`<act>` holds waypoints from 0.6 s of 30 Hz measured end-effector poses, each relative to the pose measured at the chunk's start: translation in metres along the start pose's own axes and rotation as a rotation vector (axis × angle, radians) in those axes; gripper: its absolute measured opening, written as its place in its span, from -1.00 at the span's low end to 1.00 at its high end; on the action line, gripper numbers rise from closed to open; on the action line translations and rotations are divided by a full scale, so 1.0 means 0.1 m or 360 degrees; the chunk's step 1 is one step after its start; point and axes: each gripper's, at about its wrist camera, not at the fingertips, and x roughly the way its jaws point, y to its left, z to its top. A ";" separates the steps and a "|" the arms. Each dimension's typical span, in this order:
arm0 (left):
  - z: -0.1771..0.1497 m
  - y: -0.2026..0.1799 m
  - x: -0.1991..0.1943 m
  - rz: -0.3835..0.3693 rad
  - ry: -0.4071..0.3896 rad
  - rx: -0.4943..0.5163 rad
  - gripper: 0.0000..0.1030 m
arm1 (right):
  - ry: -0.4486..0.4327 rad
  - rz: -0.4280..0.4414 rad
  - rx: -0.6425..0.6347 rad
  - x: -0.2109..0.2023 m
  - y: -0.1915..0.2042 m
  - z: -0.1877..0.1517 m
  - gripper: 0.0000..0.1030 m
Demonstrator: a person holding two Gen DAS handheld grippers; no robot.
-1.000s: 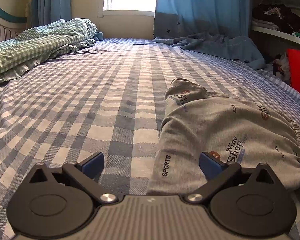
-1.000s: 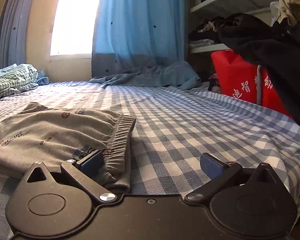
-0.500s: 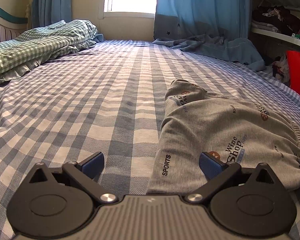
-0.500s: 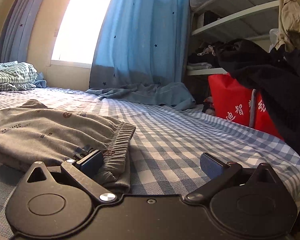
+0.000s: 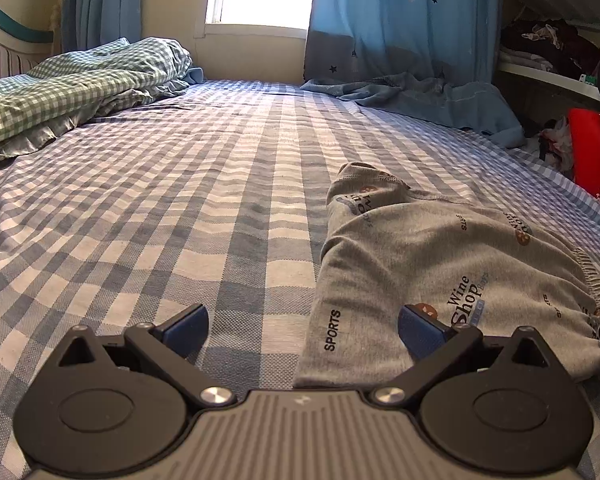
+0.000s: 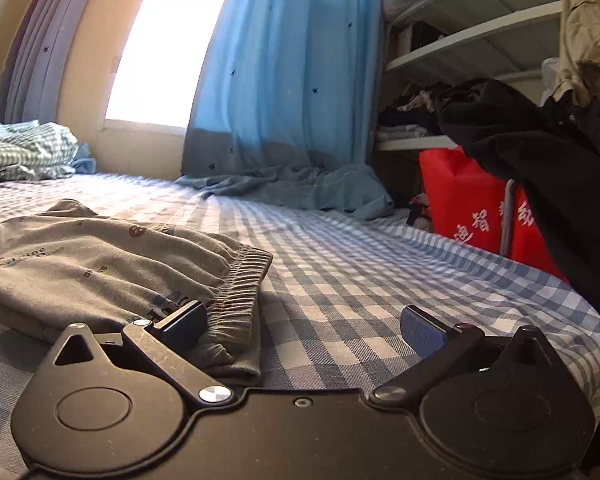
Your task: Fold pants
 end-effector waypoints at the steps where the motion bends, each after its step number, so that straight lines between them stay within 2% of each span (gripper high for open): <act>1: 0.01 0.03 -0.01 -0.0035 0.0004 0.0000 0.99 | -0.0018 0.0041 -0.0007 -0.03 -0.03 0.04 0.99; 3: 0.03 0.10 -0.02 -0.0117 0.0010 0.0012 0.99 | -0.0038 0.0145 0.0005 -0.07 -0.10 0.14 0.99; 7: 0.18 0.17 0.00 -0.0221 0.0022 0.0009 0.99 | 0.0014 0.0464 0.0160 0.07 -0.35 0.33 0.99; 9: 0.28 0.18 0.03 -0.0294 0.0003 -0.0047 0.99 | 0.0128 0.0612 0.0269 0.31 -0.47 0.41 0.99; 11: 0.39 0.13 0.11 -0.0377 0.0025 -0.0029 0.99 | 0.0278 0.0759 0.0430 0.64 -0.60 0.48 0.99; 14: 0.50 0.04 0.34 -0.0539 0.0099 0.0062 0.99 | 0.0395 0.0837 0.0607 1.02 -0.69 0.53 0.99; 18: 0.53 0.04 0.62 -0.0632 0.0229 -0.0027 0.99 | 0.0633 0.1039 0.0716 1.42 -0.66 0.49 0.99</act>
